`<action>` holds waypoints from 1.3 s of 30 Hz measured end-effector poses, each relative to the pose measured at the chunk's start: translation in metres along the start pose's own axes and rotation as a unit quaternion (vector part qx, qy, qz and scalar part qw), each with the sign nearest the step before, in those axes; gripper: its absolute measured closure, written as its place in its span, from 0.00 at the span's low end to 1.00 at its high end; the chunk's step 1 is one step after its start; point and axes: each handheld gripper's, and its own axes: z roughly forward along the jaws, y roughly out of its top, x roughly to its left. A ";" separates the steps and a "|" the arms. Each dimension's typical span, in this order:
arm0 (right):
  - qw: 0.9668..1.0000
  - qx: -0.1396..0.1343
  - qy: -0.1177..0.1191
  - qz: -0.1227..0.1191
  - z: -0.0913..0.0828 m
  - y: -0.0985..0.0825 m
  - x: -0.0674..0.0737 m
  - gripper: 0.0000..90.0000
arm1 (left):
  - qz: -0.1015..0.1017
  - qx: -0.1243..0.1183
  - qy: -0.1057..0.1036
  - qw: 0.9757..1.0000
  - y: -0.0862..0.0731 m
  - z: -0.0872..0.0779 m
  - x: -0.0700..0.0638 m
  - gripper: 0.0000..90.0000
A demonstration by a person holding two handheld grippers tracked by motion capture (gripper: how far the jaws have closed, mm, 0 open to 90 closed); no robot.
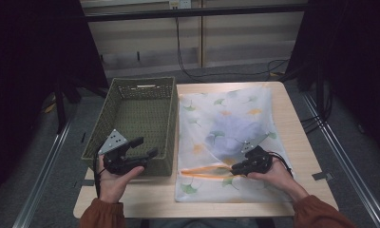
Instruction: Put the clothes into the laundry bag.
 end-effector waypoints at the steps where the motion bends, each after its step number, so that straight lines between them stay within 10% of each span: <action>1: 1.000 0.000 -0.001 0.003 0.000 0.000 -0.001 0.85 | -0.001 -0.004 -0.002 1.000 0.000 -0.001 0.000 0.34; 13: 0.993 -0.106 -0.039 0.037 -0.036 -0.003 0.014 0.83 | -0.008 0.001 0.015 1.000 -0.007 -0.014 0.003 0.33; 39: 0.944 -0.269 -0.146 0.123 -0.112 -0.048 0.028 0.54 | -0.006 0.002 0.030 1.000 -0.042 -0.043 -0.010 0.29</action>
